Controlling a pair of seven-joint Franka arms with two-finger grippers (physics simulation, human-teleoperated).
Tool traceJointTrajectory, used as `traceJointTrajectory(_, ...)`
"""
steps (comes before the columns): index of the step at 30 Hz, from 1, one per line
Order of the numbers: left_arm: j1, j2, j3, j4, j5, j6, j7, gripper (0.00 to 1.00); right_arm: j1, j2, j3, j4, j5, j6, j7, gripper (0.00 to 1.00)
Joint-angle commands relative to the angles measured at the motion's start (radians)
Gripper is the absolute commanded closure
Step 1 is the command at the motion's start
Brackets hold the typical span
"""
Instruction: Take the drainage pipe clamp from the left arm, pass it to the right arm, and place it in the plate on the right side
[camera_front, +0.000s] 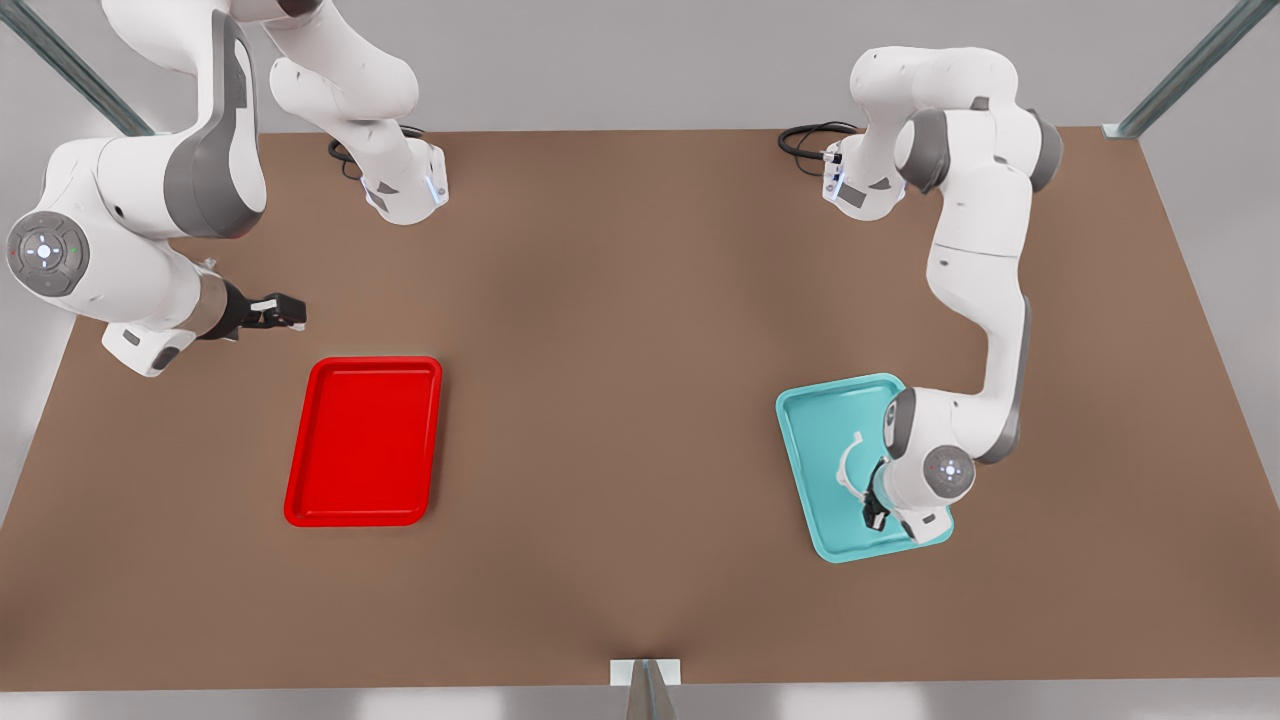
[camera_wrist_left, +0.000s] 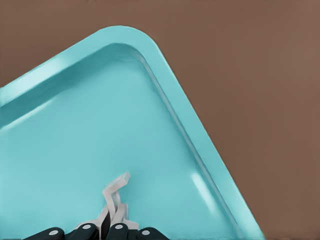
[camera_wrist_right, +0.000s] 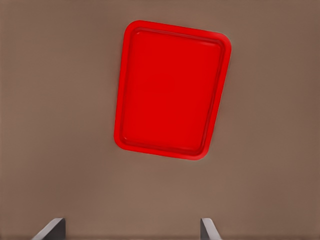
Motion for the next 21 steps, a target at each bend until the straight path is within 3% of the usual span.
traceJointTrajectory(1, -0.004, -0.025, 0.0, 0.0, -0.002, -0.025, -0.015, 0.79, 0.0, -0.001, 0.0, 0.001, 0.001, -0.001, 0.001, 0.0)
traceJointTrajectory(8, -0.01, -0.028, -0.091, 0.141, -0.06, -0.278, -0.052, 0.79, 0.049, 0.03, 0.004, 0.014, 0.008, 0.018, 0.001, 0.0)
traceJointTrajectory(14, -0.198, -0.005, -0.111, 0.273, -0.046, -0.319, -0.409, 0.79, 0.27, 0.137, 0.004, 0.015, 0.079, 0.259, 0.154, 0.0)
traceJointTrajectory(21, -0.387, 0.072, -0.126, 0.457, -0.06, -0.318, -0.549, 0.79, 0.384, 0.175, 0.004, -0.083, 0.139, 0.552, 0.335, 0.0)
